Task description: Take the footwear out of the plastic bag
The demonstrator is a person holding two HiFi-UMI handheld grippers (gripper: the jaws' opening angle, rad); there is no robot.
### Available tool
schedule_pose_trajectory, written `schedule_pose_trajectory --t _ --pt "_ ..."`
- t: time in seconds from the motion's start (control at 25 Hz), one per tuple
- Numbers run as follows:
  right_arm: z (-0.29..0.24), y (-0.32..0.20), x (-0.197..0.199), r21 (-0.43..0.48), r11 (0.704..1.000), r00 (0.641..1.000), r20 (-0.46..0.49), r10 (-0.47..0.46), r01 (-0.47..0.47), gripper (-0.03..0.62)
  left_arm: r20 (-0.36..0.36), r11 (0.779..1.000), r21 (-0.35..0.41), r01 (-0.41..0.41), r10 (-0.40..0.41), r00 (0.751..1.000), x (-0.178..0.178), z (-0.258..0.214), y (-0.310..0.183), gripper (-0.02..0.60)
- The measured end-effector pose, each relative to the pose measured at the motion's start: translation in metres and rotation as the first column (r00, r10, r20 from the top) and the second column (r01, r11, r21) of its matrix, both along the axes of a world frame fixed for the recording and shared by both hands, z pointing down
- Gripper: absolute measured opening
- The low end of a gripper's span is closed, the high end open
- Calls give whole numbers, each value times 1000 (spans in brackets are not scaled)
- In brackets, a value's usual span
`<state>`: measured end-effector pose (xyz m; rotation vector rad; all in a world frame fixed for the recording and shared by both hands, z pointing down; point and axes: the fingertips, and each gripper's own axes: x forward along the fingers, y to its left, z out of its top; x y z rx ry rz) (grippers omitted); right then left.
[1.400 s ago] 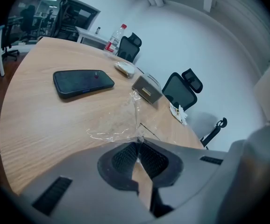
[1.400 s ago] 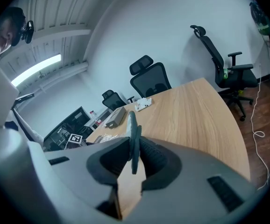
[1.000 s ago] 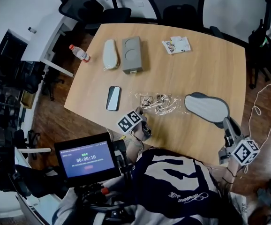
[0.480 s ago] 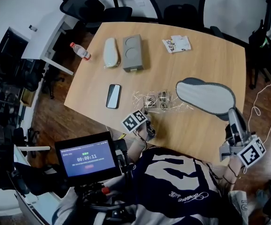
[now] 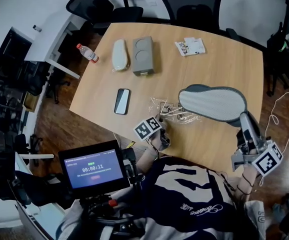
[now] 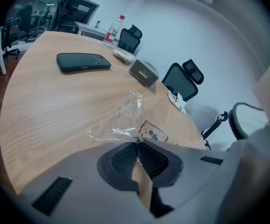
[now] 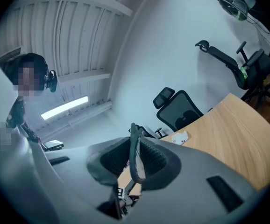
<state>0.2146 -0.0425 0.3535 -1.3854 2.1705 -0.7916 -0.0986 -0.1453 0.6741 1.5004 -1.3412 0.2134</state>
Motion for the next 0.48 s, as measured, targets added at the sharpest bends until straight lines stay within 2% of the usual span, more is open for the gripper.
schedule_pose_trajectory --t 0.2,0.32,0.48 --pt "63 -15 -26 -114 992 997 69 -44 52 63 -103 999 -34 -20 16 994 40 2 13 4" --pt "107 -16 -34 -212 975 996 71 -47 61 63 -119 998 -35 -46 42 992 53 2 21 5" --pt "162 -10 -29 -334 942 999 29 -13 22 63 -117 997 -42 -66 60 991 54 3 24 5"
